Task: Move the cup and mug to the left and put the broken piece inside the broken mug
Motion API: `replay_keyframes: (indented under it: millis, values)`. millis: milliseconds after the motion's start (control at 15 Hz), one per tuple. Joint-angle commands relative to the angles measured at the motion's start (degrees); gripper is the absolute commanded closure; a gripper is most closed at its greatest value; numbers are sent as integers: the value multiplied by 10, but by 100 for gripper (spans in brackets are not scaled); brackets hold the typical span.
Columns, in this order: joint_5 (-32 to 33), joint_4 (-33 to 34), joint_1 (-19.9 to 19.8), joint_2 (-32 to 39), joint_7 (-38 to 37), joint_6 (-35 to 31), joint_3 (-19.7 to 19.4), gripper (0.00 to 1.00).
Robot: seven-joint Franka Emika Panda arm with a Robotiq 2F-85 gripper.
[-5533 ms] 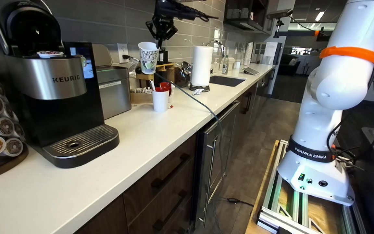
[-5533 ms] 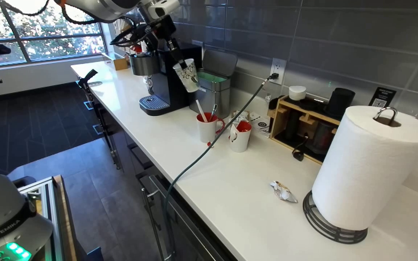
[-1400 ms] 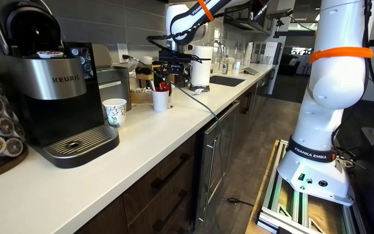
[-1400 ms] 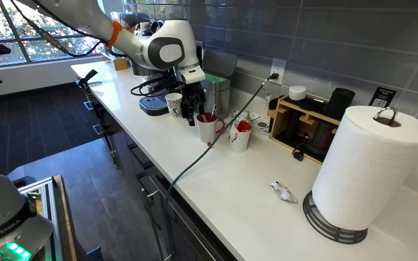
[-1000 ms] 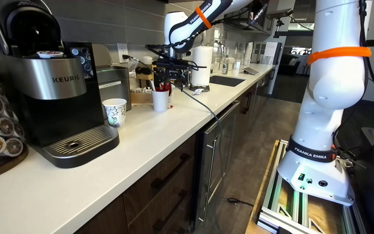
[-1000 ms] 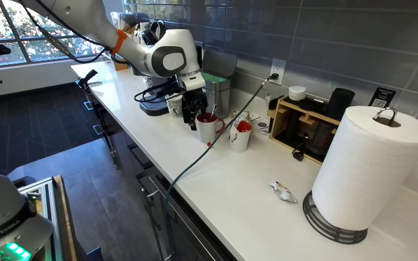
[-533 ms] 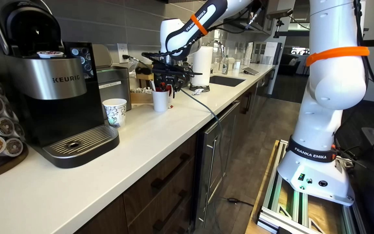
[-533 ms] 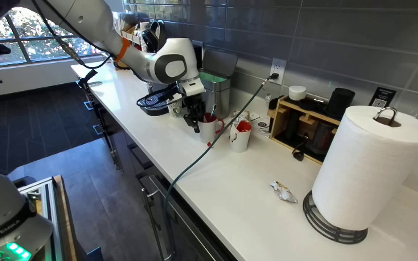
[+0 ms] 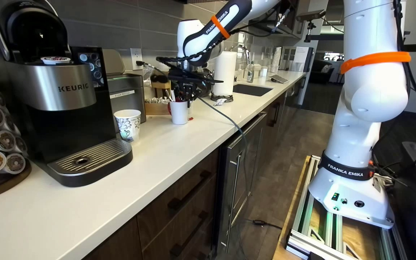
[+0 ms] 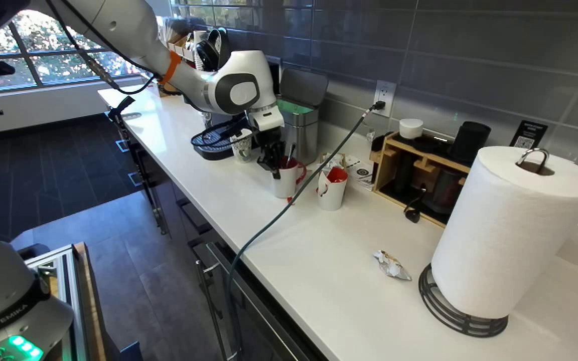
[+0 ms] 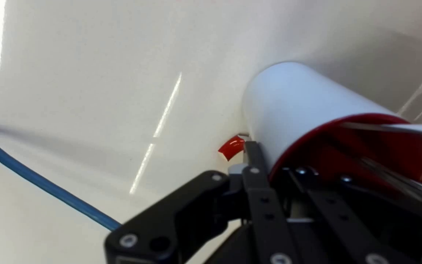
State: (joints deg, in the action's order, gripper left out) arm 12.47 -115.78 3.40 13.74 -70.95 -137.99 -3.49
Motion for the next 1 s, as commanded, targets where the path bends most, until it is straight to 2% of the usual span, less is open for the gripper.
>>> replay_keyframes:
  millis: [0, 267, 533, 733, 933]
  values:
    - [-25, -5, 7, -15, 26, -5, 11, 97]
    - [-33, -33, 28, -65, 100, -19, 48, 97]
    - [-34, -39, 49, -85, 160, -16, 80, 97]
    - [-3, -45, 59, -86, 168, -15, 86, 97]
    - [42, -42, 61, -75, 140, -22, 78, 97]
